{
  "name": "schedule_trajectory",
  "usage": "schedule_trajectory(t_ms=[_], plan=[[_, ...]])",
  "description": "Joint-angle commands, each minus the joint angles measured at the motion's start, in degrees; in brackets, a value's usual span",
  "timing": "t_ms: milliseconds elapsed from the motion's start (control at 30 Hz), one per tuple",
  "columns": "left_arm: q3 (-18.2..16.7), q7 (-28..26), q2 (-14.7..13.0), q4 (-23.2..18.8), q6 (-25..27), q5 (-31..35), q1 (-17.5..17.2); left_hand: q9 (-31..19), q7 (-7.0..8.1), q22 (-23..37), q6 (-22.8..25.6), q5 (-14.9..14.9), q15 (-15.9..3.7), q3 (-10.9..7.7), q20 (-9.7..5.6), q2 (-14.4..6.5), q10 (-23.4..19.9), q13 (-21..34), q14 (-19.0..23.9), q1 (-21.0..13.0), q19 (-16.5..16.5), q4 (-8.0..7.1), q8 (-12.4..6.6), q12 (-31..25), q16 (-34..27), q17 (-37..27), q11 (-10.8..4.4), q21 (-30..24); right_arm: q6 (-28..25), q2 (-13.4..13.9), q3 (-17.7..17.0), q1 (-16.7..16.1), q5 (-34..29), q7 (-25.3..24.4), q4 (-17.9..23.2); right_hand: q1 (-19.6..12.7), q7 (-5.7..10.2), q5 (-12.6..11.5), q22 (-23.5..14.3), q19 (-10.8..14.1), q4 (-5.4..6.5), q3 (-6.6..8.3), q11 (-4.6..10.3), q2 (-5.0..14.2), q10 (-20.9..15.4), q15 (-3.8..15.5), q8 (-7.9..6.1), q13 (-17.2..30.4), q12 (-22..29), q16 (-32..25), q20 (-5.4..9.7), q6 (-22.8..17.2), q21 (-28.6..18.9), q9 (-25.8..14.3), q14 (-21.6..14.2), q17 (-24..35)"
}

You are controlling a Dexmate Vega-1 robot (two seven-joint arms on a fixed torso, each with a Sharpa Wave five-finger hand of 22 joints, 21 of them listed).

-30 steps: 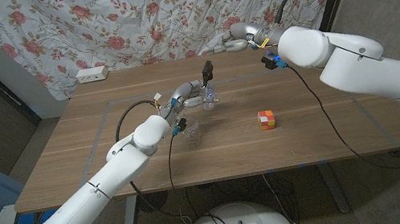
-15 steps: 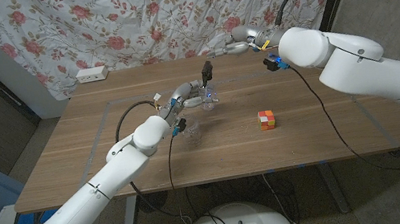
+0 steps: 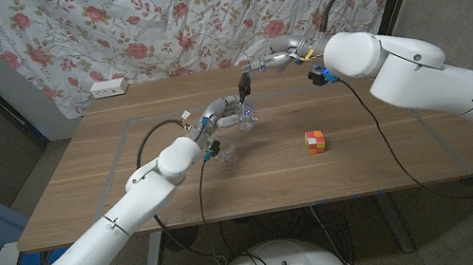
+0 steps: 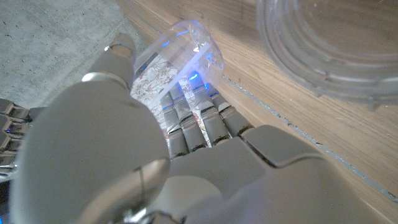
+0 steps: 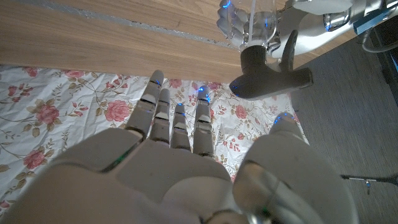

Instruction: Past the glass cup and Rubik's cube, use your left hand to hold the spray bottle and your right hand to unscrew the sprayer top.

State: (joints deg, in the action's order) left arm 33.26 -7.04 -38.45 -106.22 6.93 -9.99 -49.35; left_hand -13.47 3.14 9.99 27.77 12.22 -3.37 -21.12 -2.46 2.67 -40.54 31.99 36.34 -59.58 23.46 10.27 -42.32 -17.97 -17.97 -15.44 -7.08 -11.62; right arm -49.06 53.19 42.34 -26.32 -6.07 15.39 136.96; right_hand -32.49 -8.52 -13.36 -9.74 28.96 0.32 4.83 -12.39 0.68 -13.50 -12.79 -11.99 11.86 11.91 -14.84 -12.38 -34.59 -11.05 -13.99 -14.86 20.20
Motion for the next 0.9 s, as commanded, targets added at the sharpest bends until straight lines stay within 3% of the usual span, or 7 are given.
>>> schedule_trajectory(t_ms=[33,833,867,900], plan=[[0.20,0.25,0.22,0.37,0.46,-0.36,0.40,-0.12,-0.29,0.31,4.10,0.01,-7.73,-1.09,-2.63,-9.17,-2.10,0.10,0.66,5.39,0.55,-0.70,-4.80,-0.29,0.12,-0.09,-1.34,-0.33,-2.47,-1.64,3.11,2.95,-0.59,0.86,-0.15,0.76,-0.10,-0.31,-0.15,0.14,0.21,-0.09,-0.01,-0.17,-0.63,0.16,-0.41,0.30,0.12,0.11,0.04,-0.78,0.12,-0.15,-0.65,0.11],[0.92,0.93,0.71,1.23,0.31,-0.62,1.22,-0.02,-0.39,0.31,3.95,0.04,-7.72,-1.44,-2.49,-9.66,-1.99,0.27,0.72,5.47,0.45,-0.59,-4.83,-0.05,0.24,-0.22,-1.21,-0.30,-8.34,-3.89,10.29,8.32,-3.31,1.55,-0.78,1.45,-0.65,-0.10,-0.16,0.56,0.00,0.06,-0.04,0.25,-1.20,0.17,-0.40,0.34,0.28,0.00,0.13,-0.40,-0.03,-0.29,-1.25,0.13],[0.95,0.93,0.73,1.24,0.33,-0.61,1.25,-0.01,-0.37,0.31,4.07,0.03,-7.78,-1.42,-2.53,-9.64,-2.08,0.28,0.71,5.48,0.48,-0.57,-4.88,-0.08,0.23,-0.24,-1.28,-0.32,-8.52,-3.87,10.60,8.59,-3.45,1.67,-0.79,1.26,-0.64,-0.13,-0.16,0.62,-0.19,0.17,-0.03,0.30,-1.21,0.20,-0.42,0.33,0.28,0.00,0.16,-0.35,-0.04,-0.30,-1.28,0.12],[0.98,1.02,0.71,1.26,0.33,-0.60,1.30,0.00,-0.48,0.31,4.03,0.04,-7.70,-1.47,-2.50,-9.72,-2.10,0.29,0.70,5.47,0.48,-0.57,-4.87,-0.07,0.24,-0.25,-1.19,-0.31,-8.67,-3.87,10.86,8.79,-3.58,1.73,-0.80,0.34,-0.58,-0.22,-0.14,0.86,-1.14,0.72,-0.03,0.52,-1.23,0.19,-0.54,0.33,0.24,0.03,0.16,-0.20,-0.08,-0.38,-1.46,0.10]])
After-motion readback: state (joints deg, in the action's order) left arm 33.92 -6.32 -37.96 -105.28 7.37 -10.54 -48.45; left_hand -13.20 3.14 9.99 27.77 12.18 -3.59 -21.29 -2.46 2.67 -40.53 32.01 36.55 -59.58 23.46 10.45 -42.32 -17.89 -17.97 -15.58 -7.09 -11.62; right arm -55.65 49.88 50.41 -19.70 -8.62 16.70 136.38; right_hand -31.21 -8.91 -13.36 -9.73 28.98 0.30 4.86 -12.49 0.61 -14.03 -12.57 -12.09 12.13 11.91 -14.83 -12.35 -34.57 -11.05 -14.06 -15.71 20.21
